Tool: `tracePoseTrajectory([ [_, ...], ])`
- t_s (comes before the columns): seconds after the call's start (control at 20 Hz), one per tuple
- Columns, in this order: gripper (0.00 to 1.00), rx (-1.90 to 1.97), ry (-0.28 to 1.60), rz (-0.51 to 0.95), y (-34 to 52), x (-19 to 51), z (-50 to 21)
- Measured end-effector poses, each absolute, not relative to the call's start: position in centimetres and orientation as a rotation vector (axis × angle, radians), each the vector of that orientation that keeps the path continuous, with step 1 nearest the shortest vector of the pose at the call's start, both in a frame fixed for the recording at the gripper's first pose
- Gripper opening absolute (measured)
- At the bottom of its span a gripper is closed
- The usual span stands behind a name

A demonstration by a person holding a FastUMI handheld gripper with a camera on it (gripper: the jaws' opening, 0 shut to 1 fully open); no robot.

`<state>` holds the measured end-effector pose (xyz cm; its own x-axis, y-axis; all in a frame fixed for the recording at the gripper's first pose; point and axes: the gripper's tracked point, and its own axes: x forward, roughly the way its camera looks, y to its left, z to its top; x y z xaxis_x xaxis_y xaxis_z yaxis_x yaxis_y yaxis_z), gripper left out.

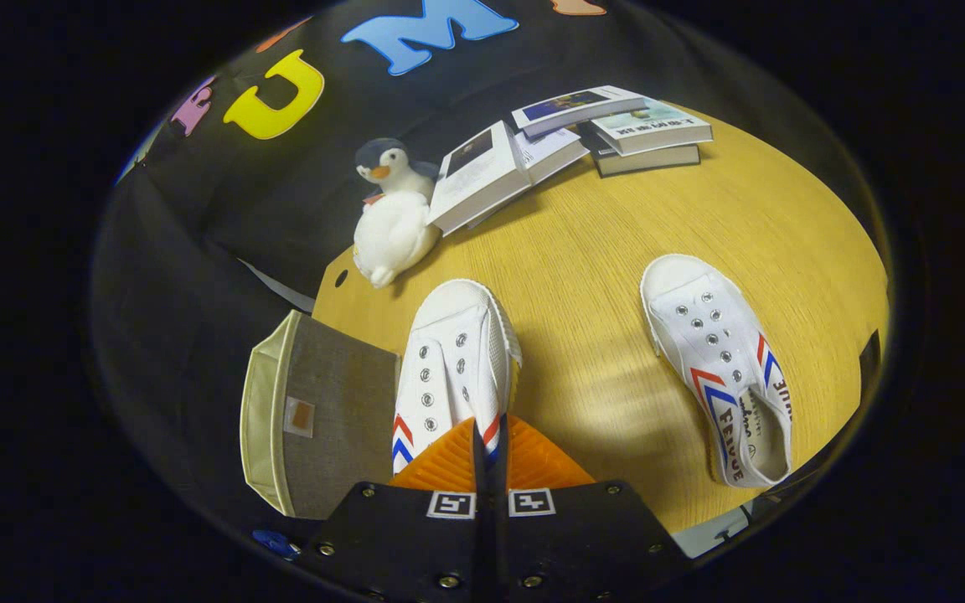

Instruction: Open the storage box then place both shoes into the box .Put the left shoe in first, then the right shoe, with the right side of both shoes facing outward in a uniform manner.

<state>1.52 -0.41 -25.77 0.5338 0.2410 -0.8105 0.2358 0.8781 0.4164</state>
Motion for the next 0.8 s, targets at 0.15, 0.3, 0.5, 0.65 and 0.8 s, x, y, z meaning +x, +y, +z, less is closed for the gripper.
tracePoseTrajectory([
  [0.15, 0.0, 0.525, 1.004, 0.021, 1.4, 2.2, -22.9],
  [0.3, 0.0, 0.539, 0.981, 0.058, 4.1, 3.2, -20.1],
  [0.5, 0.0, 0.565, 0.963, 0.111, 8.3, 4.2, -17.7],
  [0.65, 0.0, 0.565, 0.967, 0.142, 11.4, 4.7, -17.2],
  [0.8, 0.0, 0.573, 0.984, 0.164, 14.4, 5.1, -17.3],
])
